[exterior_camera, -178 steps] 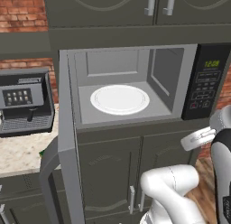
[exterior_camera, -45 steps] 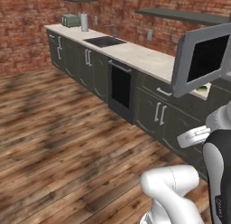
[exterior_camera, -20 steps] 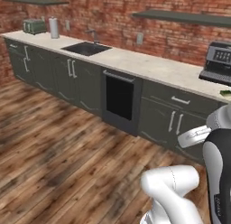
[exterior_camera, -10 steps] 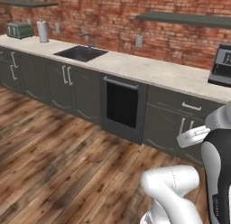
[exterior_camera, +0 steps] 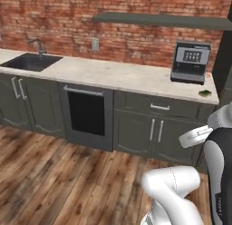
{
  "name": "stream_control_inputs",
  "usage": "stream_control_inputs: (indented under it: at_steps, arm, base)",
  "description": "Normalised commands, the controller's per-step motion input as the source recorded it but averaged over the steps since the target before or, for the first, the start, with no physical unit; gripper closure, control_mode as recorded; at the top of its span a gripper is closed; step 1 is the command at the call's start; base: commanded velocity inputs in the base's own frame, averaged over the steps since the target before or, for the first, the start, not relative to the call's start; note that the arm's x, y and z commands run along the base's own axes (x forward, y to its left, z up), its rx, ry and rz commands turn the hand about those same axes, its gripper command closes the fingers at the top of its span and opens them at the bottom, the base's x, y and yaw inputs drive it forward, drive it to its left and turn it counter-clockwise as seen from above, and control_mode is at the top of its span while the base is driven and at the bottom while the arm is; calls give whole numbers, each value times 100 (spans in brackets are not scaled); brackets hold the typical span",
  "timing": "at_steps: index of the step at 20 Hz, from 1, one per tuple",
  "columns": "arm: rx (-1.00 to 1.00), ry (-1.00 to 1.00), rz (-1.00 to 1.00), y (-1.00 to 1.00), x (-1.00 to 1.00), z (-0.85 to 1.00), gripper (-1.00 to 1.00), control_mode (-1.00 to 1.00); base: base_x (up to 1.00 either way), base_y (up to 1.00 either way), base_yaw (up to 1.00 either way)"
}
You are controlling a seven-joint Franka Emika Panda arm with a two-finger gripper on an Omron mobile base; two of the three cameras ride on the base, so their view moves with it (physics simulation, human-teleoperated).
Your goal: Place the sponge inside the microwave to prepare for sanitizing.
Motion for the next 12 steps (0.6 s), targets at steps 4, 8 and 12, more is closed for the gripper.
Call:
stream_control_inputs:
  at_steps: [4, 8, 12]
  arm:
    - [0, 0, 0, 0, 0, 0, -100, 100]
    - [0, 0, 0, 0, 0, 0, -100, 100]
    - [0, 0, 0, 0, 0, 0, -100, 100]
  base:
    - [43, 0, -50]
    - [56, 10, -42]
    - [61, 21, -40]
